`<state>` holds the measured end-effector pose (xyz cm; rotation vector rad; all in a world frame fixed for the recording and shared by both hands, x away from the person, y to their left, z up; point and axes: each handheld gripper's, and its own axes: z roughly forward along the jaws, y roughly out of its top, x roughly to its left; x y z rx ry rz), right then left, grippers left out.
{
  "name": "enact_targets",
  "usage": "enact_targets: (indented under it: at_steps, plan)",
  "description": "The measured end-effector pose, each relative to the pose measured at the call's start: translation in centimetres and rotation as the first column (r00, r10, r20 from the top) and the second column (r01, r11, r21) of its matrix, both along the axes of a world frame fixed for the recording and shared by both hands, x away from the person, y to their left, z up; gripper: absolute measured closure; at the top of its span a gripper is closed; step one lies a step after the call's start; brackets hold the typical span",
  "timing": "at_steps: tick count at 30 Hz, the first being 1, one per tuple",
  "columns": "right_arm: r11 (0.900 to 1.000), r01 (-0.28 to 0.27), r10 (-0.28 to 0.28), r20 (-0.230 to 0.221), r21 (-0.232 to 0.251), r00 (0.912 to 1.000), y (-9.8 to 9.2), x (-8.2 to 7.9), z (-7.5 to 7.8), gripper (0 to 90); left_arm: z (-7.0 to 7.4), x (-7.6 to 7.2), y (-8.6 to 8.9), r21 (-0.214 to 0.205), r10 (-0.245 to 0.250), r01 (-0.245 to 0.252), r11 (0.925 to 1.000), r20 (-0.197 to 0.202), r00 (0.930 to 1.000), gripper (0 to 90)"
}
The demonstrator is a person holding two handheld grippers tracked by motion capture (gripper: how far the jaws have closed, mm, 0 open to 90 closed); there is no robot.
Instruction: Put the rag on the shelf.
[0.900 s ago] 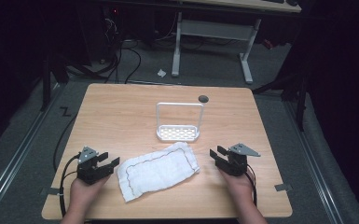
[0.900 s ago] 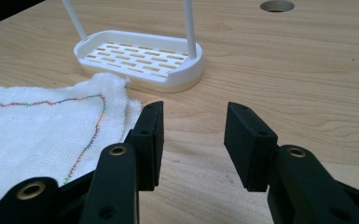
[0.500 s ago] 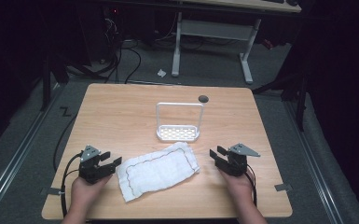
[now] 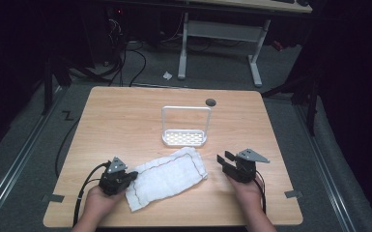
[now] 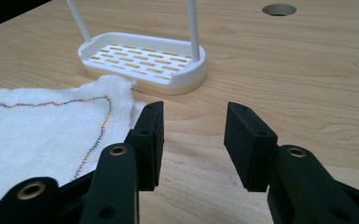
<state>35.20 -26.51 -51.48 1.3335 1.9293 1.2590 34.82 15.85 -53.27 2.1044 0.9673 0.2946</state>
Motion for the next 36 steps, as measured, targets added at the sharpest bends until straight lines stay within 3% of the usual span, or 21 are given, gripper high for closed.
enact_targets:
  at_steps: [4,5,6,7,8,9,10,11,12,13,15,17,18,20,21,22,24,26,28,29,36]
  plan:
    - [1.0000,0.001,-0.001,-0.001,0.001,1.0000,0.0,0.0,0.0,58.2,0.1,-1.7,-2.3,0.000,-0.125,0.125,0.9922,-0.020,0.9920,89.9]
    - [1.0000,0.000,0.000,-0.001,0.001,1.0000,0.0,0.0,0.0,58.1,0.1,-1.7,-2.3,0.000,-0.125,0.125,0.9922,-0.020,0.9920,89.9]
    - [1.0000,0.001,-0.001,0.001,0.000,1.0000,0.0,0.0,0.0,58.1,0.0,-2.3,-3.7,-0.012,-0.174,0.174,0.9847,-0.033,0.9842,89.9]
    - [1.0000,0.001,-0.001,0.001,0.000,1.0000,0.0,0.0,0.0,58.1,0.0,-2.3,-3.7,-0.012,-0.174,0.174,0.9847,-0.033,0.9842,89.9]
    - [1.0000,0.000,0.000,0.001,0.001,1.0000,0.0,-0.1,0.1,58.1,0.0,-2.6,-4.4,-0.022,-0.198,0.197,0.9802,-0.039,0.9795,89.9]
    - [1.0000,0.003,-0.003,0.003,0.001,1.0000,0.0,-0.1,0.1,58.1,-0.1,-3.2,-5.8,-0.038,-0.252,0.250,0.9675,-0.047,0.9667,89.9]
    - [1.0000,0.003,-0.003,0.003,0.001,1.0000,0.0,-0.1,0.1,58.1,-0.1,-3.2,-5.8,-0.038,-0.252,0.250,0.9675,-0.047,0.9667,89.8]
    - [1.0000,0.005,-0.005,0.003,0.002,1.0000,-0.1,-0.1,0.1,58.1,-0.2,-3.6,-6.5,-0.051,-0.280,0.278,0.9593,-0.053,0.9584,89.8]
    - [1.0000,0.006,-0.006,0.001,0.002,1.0000,-0.1,-0.1,0.1,58.1,-0.3,-4.3,-7.8,-0.070,-0.339,0.334,0.9399,-0.063,0.9388,89.6]
    - [1.0000,0.006,-0.006,0.001,0.002,1.0000,-0.1,-0.1,0.1,58.1,-0.3,-4.3,-7.8,-0.070,-0.339,0.334,0.9399,-0.063,0.9388,89.1]
    - [1.0000,0.006,-0.006,0.000,0.001,1.0000,0.0,-0.1,0.1,58.1,-0.1,-5.0,-9.0,-0.059,-0.372,0.369,0.9276,-0.064,0.9259,87.7]
    - [1.0000,0.008,-0.008,0.004,-0.002,1.0000,-0.1,-0.1,0.1,58.1,0.4,-5.1,-9.4,-0.057,-0.387,0.385,0.9212,-0.041,0.9210,84.3]
    - [1.0000,0.008,-0.008,0.004,-0.002,1.0000,-0.1,-0.1,0.1,58.1,0.8,-5.0,-9.5,-0.075,-0.387,0.384,0.9204,-0.025,0.9219,84.3]
    - [0.9999,0.011,-0.011,0.004,-0.003,0.9999,-0.2,-0.1,0.1,58.1,1.6,-3.5,-9.6,-0.070,-0.332,0.333,0.9403,0.032,0.9429,81.7]
    - [0.9999,0.011,-0.011,0.004,-0.003,0.9999,-0.2,-0.1,0.1,58.1,1.6,-3.5,-9.6,-0.070,-0.332,0.333,0.9403,0.032,0.9429,81.1]
    - [1.0000,0.008,-0.008,0.006,-0.003,0.9999,-0.3,0.0,0.1,58.1,1.7,-1.9,-10.1,-0.080,-0.287,0.289,0.9539,0.038,0.9572,81.3]
    - [1.0000,0.005,-0.005,0.006,-0.003,1.0000,-0.3,0.0,0.1,58.2,1.3,0.0,-11.1,-0.055,-0.244,0.244,0.9683,-0.011,0.9696,85.5]
    - [1.0000,0.005,-0.005,0.005,-0.002,1.0000,-0.3,0.0,0.1,58.2,1.0,0.7,-11.6,-0.038,-0.233,0.232,0.9719,-0.033,0.9718,87.2]
    - [1.0000,0.003,-0.003,0.002,0.006,1.0000,-0.3,-0.2,0.2,58.3,0.3,1.4,-12.4,-0.023,-0.238,0.237,0.9712,-0.069,0.9687,89.8]
    - [1.0000,-0.002,0.002,0.004,0.005,1.0000,-0.2,-0.3,0.2,58.5,0.2,1.3,-12.4,-0.024,-0.242,0.241,0.9702,-0.065,0.9681,89.8]
    - [0.9992,-0.041,0.041,-0.005,-0.003,0.9992,0.2,-0.4,0.0,61.7,0.0,-2.5,-11.1,-0.026,-0.262,0.261,0.9651,-0.051,0.9638,89.9]
